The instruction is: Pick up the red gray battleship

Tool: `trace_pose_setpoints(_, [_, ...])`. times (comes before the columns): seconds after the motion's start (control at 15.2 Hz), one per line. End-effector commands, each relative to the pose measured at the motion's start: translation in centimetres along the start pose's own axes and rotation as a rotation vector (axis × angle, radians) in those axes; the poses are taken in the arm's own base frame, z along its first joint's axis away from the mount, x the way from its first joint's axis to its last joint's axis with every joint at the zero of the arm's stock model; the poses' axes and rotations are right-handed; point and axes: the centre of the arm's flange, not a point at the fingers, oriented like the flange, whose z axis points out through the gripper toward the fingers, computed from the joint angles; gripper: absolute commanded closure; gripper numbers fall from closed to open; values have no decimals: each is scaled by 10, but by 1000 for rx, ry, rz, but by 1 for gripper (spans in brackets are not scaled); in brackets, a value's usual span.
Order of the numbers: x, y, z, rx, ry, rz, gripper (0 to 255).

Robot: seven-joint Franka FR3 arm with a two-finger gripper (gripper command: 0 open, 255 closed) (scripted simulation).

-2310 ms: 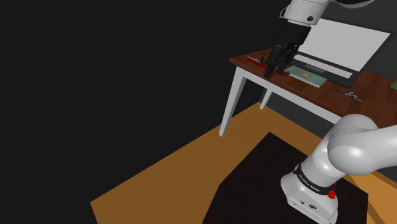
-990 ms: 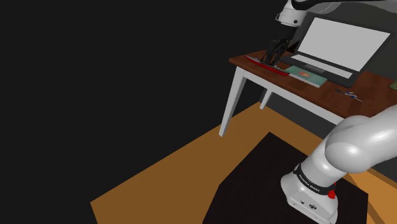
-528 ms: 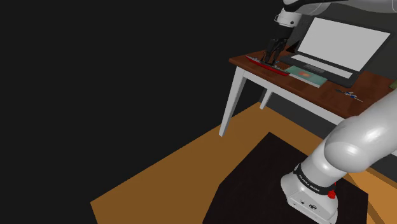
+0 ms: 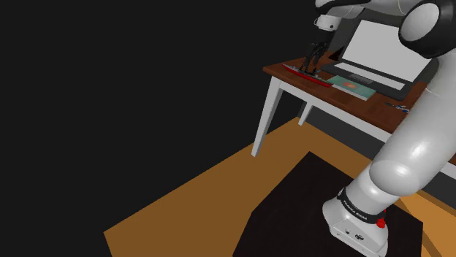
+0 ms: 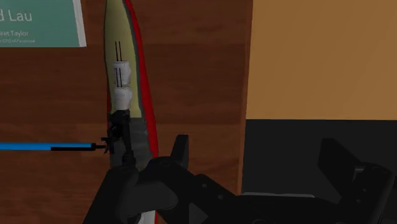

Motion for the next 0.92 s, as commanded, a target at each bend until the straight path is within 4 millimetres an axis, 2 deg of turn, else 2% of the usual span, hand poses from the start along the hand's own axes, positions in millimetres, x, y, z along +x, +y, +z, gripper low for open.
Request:
trace_pose_setpoints(0.0, [11, 23, 3, -3, 0, -2, 0])
trace_pose_setpoints(0.46, [52, 104, 11, -11, 0, -5, 0])
trace_pose_setpoints(0.53, [54, 108, 11, -12, 0, -5, 0])
trace_pose_setpoints(0.86, [54, 109, 37, -12, 0, -5, 0])
